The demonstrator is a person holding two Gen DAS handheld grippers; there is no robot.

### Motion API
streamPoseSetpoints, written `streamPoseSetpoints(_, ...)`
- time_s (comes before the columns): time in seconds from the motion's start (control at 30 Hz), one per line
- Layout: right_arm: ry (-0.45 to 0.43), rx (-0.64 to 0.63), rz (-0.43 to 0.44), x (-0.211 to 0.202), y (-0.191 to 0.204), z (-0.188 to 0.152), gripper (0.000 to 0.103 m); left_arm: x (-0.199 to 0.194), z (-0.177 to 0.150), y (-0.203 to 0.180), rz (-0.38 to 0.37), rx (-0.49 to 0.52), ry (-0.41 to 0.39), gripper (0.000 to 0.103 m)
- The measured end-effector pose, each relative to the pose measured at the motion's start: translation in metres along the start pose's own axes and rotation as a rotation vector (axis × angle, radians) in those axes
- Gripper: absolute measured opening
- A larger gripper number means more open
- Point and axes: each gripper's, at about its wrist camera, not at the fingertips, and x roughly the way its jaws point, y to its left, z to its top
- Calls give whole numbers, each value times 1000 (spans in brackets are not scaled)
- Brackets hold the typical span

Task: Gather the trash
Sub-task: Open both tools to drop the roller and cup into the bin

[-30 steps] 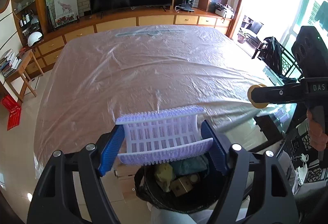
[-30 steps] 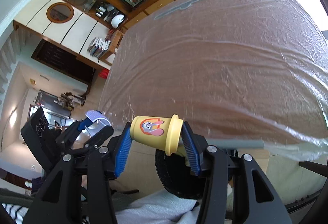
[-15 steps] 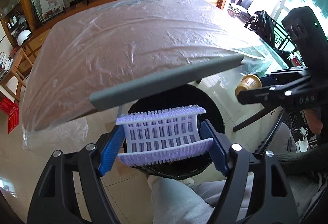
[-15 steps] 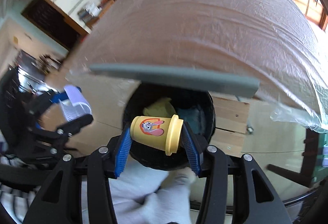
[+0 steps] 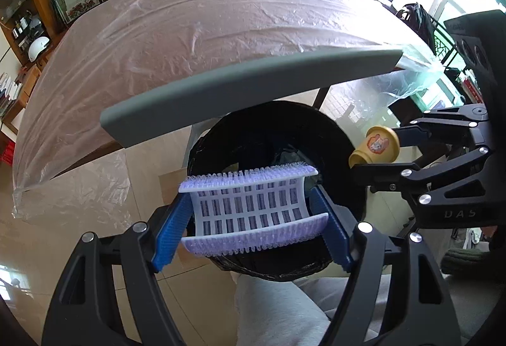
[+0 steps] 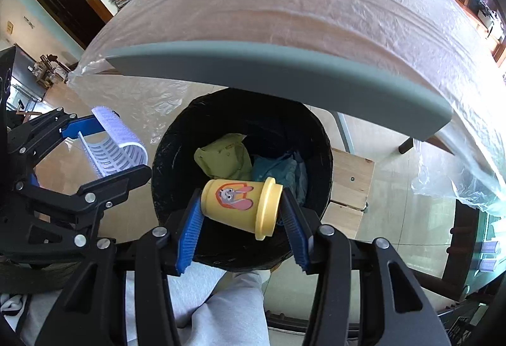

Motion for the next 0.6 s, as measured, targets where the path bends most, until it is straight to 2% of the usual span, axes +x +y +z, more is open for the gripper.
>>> streamPoseSetpoints(0.33, 9, 47, 23, 9, -12, 2, 48, 13, 3, 1, 0, 3, 21, 76)
streamPoseSetpoints(0.43, 12, 46, 24, 9, -11, 4, 48, 13, 4, 1, -23, -3, 20, 76)
streamPoseSetpoints(0.5, 11, 48, 37, 7, -11, 4, 56, 12, 5, 2, -70, -5, 13, 77)
streamPoseSetpoints(0.53, 10, 57, 37, 5, -12, 4, 69, 11, 6, 2, -102, -5, 18, 82)
streamPoseSetpoints(0.6, 4, 70, 30, 3, -16, 3, 76, 9, 6, 2, -114, -9, 21, 93)
